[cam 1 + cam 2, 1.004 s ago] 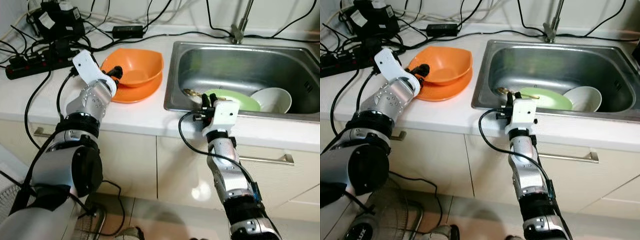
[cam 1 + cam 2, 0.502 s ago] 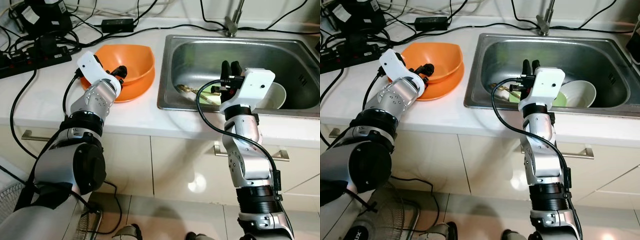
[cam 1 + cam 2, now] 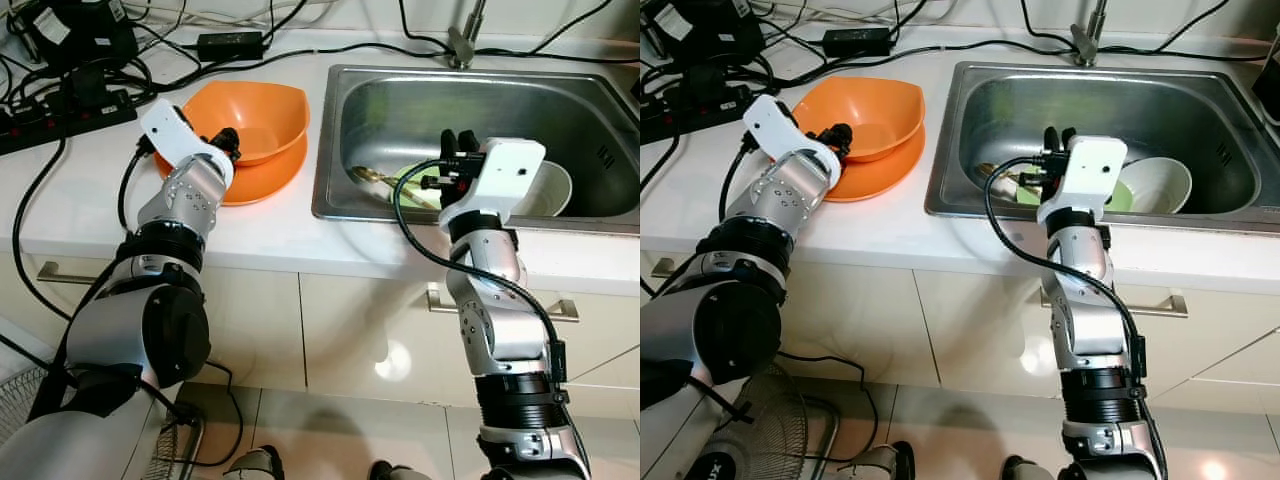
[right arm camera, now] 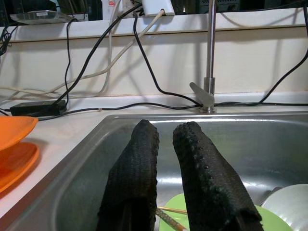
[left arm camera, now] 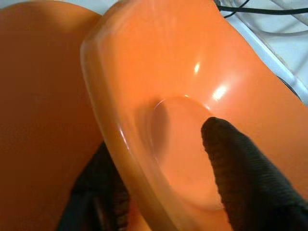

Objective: Kitchen organization

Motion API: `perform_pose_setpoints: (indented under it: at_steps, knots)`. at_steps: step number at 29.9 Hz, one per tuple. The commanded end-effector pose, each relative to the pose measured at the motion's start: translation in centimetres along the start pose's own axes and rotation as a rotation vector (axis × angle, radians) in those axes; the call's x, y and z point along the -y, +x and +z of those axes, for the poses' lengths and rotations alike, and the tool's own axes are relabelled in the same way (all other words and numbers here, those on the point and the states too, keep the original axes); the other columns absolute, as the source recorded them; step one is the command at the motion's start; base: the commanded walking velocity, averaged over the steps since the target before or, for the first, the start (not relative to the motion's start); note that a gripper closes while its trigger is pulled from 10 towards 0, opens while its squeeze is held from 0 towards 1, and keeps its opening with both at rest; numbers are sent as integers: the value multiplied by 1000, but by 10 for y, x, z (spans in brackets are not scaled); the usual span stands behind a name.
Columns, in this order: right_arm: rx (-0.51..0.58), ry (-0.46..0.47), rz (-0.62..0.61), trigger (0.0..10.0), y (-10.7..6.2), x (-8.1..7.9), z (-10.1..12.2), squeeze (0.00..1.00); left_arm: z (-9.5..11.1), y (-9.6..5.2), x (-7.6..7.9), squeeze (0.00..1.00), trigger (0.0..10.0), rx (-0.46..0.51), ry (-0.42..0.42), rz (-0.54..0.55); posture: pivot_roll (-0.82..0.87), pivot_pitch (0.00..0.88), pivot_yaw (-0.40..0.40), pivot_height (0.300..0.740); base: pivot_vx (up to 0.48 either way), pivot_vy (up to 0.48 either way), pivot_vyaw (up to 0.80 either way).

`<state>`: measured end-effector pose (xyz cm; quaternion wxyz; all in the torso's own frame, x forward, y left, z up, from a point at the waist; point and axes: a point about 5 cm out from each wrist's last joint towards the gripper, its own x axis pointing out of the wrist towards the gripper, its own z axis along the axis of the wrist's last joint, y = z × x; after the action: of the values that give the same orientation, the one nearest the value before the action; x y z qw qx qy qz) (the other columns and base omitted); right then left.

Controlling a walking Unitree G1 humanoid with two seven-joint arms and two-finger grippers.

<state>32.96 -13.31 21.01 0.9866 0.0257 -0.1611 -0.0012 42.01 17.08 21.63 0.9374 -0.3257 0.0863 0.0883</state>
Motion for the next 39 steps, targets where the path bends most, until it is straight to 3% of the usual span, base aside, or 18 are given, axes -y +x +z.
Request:
perform_pose_setpoints:
  at_steps: [1, 26, 30, 35, 36, 37, 39]
  knots:
    - [-4, 14, 0, 10000, 2, 0, 1, 0, 2, 0, 2, 0, 0, 8, -10, 16, 32, 118, 36, 740, 0, 0, 0]
    - [18, 36, -6, 10000, 12, -5, 4, 0, 5, -1, 0, 0, 0, 26, -40, 26, 53, 73, 41, 740, 0, 0, 0]
    - [21, 39, -6, 10000, 13, -5, 4, 0, 11, -2, 5, 0, 0, 88, -98, -30, 51, 67, 42, 740, 0, 0, 0]
    - [27, 41, -8, 10000, 15, -5, 4, 0, 29, -9, 20, 0, 0, 235, -148, -205, 54, 53, 38, 740, 0, 0, 0]
    - [28, 41, -9, 10000, 16, -4, 5, 0, 30, -11, 23, 0, 1961, 245, -141, -234, 54, 52, 39, 740, 0, 0, 0]
    - [30, 41, -9, 10000, 16, -4, 5, 0, 31, -12, 25, 0, 9804, 251, -132, -255, 57, 50, 37, 740, 0, 0, 0]
    - [30, 42, -9, 10000, 17, -4, 4, 0, 30, -15, 29, 0, 10000, 274, -120, -296, 58, 45, 34, 740, 0, 0, 0]
